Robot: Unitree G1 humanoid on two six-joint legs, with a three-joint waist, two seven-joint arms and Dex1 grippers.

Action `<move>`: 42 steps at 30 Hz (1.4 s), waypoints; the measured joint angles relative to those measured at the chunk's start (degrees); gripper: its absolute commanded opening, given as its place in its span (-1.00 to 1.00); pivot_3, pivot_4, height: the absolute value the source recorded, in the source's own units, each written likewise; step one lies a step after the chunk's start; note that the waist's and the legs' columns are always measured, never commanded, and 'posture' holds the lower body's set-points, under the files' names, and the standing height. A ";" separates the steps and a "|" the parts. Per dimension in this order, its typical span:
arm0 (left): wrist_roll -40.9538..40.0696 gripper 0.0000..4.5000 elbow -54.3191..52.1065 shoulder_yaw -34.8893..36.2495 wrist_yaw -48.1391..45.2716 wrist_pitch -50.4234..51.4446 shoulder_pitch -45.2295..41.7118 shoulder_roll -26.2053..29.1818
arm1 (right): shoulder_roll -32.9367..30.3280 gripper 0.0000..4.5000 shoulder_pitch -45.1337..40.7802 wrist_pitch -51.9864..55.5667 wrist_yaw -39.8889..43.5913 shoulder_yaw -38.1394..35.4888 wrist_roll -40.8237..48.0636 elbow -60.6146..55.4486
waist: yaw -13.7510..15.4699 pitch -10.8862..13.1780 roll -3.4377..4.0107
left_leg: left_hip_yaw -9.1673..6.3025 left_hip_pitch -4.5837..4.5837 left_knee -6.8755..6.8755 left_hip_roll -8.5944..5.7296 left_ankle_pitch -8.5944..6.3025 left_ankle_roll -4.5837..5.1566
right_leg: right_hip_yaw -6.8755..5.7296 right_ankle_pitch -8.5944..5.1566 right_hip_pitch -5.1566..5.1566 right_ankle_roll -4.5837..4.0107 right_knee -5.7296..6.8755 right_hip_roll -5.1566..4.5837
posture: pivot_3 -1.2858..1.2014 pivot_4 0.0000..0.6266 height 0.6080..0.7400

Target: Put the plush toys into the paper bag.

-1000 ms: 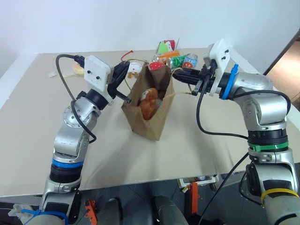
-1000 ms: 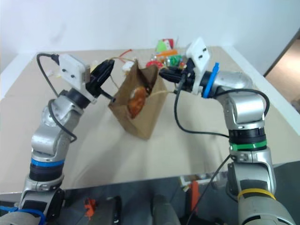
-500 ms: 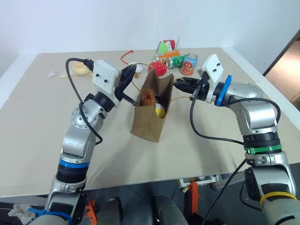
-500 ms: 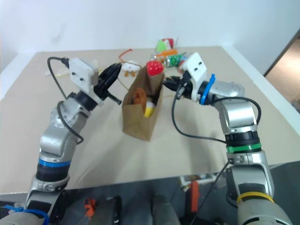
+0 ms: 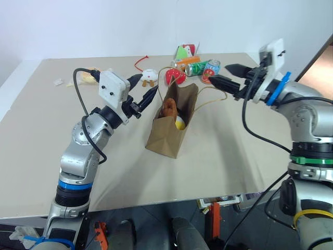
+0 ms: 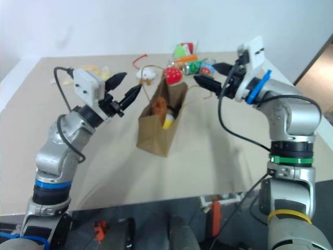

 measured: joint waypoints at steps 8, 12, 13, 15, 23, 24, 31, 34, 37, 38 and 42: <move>-11.12 1.00 -5.47 4.20 -8.68 6.54 4.25 7.98 | -6.43 0.36 7.92 -3.01 8.11 3.07 -2.62 1.18 | -0.57 0.02 0.05 | 0.08 0.16 -0.03 0.06 -0.01 0.04 | 0.06 0.00 -0.01 0.00 0.03 0.05 | 0.03 -0.52 0.99; -12.24 1.00 -6.40 5.02 -11.64 7.42 8.10 11.93 | -8.65 -0.16 10.88 -2.57 12.31 4.92 -2.56 -2.07 | -0.59 0.02 0.04 | 0.08 0.24 -0.01 0.06 -0.01 0.03 | 0.07 -0.01 0.06 -0.01 0.03 0.05 | 0.03 -0.52 0.99; -12.24 1.00 -6.40 5.16 -12.43 7.93 9.07 12.26 | -8.49 -0.25 11.63 -1.50 13.59 5.99 -1.66 -3.43 | -0.59 0.02 0.04 | 0.10 0.20 0.01 0.05 -0.01 0.04 | 0.09 -0.01 0.03 -0.01 0.03 0.03 | 0.03 -0.52 0.99; -12.23 1.00 -7.52 4.60 -13.43 8.32 10.89 13.71 | -7.90 -0.58 12.62 0.84 15.37 7.77 0.76 -8.91 | -0.60 0.02 0.04 | 0.12 0.22 0.06 0.09 -0.02 0.02 | 0.09 -0.01 0.04 -0.01 0.03 0.04 | 0.03 -0.52 0.99; -8.41 1.00 -8.69 -2.42 -12.75 8.35 12.62 12.80 | 2.59 -0.95 11.21 2.55 13.54 14.94 3.41 -19.60 | -0.45 0.02 0.03 | 0.11 0.16 0.10 0.08 -0.02 0.03 | 0.07 -0.01 0.03 -0.01 0.01 0.03 | 0.03 -0.52 0.99; -7.70 1.00 -8.64 -3.24 -12.71 7.97 12.83 12.70 | 3.35 -0.95 10.36 2.42 13.04 15.27 3.23 -19.59 | -0.43 0.02 0.03 | 0.10 0.16 0.10 0.08 -0.02 0.02 | 0.06 -0.01 0.03 -0.01 0.02 0.03 | 0.03 -0.52 0.99; -4.64 1.00 -7.81 -5.38 -12.30 6.60 11.88 10.79 | 5.62 -0.95 9.51 1.17 12.19 16.94 2.23 -19.54 | -0.28 0.02 0.03 | 0.10 0.11 0.09 0.07 -0.03 0.02 | 0.06 -0.01 0.02 -0.02 0.01 0.03 | 0.03 -0.52 0.99; -3.83 1.00 -7.55 -6.01 -11.68 6.49 11.44 10.16 | 6.03 -0.95 9.27 1.16 12.19 17.03 2.24 -19.56 | -0.28 0.02 0.03 | 0.10 0.11 0.09 0.08 -0.03 0.02 | 0.06 -0.01 0.01 -0.01 0.01 0.03 | 0.03 -0.52 0.99; -2.39 1.00 -7.37 -7.24 -10.05 6.02 11.27 7.91 | 6.99 -0.95 9.07 1.18 12.17 17.57 2.33 -20.07 | -0.28 0.02 0.03 | 0.09 0.12 0.09 0.08 -0.02 0.02 | 0.05 -0.01 0.01 -0.01 0.02 0.04 | 0.03 -0.52 0.99; -2.38 1.00 -7.37 -7.27 -9.99 5.99 11.26 7.72 | 7.03 -0.95 9.07 1.19 12.16 17.67 2.33 -20.14 | -0.28 0.02 0.03 | 0.09 0.12 0.09 0.08 -0.02 0.02 | 0.05 -0.01 0.02 -0.01 0.02 0.04 | 0.03 -0.52 0.99; -2.14 1.00 -7.40 -8.00 -8.19 6.15 10.16 4.69 | 7.75 -0.95 9.08 1.05 11.57 18.95 1.87 -20.63 | -0.28 0.02 0.03 | 0.09 0.12 0.09 0.07 -0.02 0.02 | 0.06 -0.01 0.03 -0.01 0.02 0.04 | 0.03 -0.52 0.99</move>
